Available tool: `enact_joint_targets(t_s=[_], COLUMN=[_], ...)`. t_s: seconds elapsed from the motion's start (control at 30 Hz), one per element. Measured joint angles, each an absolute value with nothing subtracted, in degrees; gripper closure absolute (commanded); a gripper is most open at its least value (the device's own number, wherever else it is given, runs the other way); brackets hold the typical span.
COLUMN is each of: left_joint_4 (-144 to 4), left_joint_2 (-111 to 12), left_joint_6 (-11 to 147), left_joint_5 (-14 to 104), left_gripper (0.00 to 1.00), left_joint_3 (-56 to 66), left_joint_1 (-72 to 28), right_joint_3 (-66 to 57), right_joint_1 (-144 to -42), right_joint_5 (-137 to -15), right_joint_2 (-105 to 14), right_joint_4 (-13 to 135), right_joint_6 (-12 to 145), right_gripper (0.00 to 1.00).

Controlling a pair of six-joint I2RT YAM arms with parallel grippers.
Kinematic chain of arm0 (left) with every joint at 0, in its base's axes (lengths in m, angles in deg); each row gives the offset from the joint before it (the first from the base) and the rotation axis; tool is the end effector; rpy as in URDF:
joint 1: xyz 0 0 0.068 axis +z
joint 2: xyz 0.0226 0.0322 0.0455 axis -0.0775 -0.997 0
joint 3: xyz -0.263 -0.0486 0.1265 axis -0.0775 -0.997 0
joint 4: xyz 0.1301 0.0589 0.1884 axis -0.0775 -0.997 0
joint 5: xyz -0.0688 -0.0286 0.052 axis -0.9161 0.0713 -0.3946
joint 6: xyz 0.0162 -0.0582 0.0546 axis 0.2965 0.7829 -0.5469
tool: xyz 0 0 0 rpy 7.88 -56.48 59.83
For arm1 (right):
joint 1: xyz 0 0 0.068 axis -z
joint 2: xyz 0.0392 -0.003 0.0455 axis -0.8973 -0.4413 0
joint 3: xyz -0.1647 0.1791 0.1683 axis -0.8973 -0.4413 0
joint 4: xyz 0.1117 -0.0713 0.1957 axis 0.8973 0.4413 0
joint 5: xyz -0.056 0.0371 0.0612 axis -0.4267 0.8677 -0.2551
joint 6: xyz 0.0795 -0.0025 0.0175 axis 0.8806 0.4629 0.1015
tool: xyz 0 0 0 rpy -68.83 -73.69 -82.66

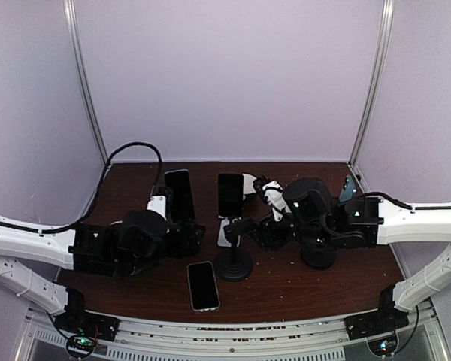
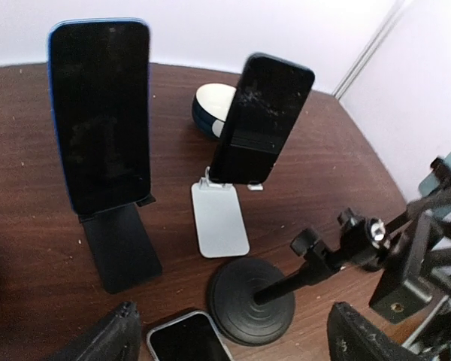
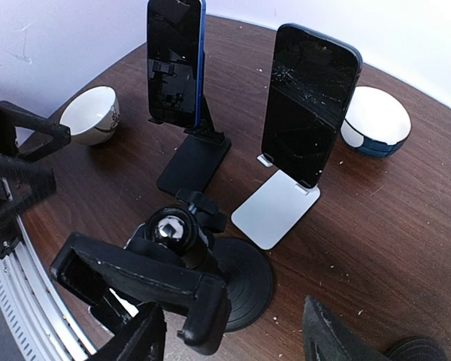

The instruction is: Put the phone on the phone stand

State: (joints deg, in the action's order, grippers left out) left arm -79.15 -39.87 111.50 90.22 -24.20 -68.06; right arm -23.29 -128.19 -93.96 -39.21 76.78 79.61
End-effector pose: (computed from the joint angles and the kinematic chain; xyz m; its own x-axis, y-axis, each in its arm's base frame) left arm 0.1124 -0.2162 0.2808 -0.5839 -0.3262 -0.7434 0.2277 0.8132 -0.5356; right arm 0.1363 0.2559 0.3000 -0.5094 -0.2934 -0.8090 -0.6951 0.6945 0.1857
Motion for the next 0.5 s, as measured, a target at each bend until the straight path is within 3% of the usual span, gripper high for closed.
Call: enact_joint_targets(t_s=[0.27, 0.5], left_joint_4=[-75.94, -70.78], left_joint_2=[-48.22, -53.62], left_joint_6=[97.36, 89.03], left_joint_5=[95.60, 95.38], left_gripper=[0.15, 0.08], left_joint_3=[-18.89, -13.14], left_joint_1=[-76.52, -76.39], right_joint_3=[-23.29, -23.29], right_joint_1=[-128.65, -130.31], right_joint_5=[-95.55, -97.67], right_joint_2=[-39.08, -39.05], right_joint_4=[74.48, 73.72], right_joint_6=[80.11, 81.03], right_gripper=[0.58, 0.68])
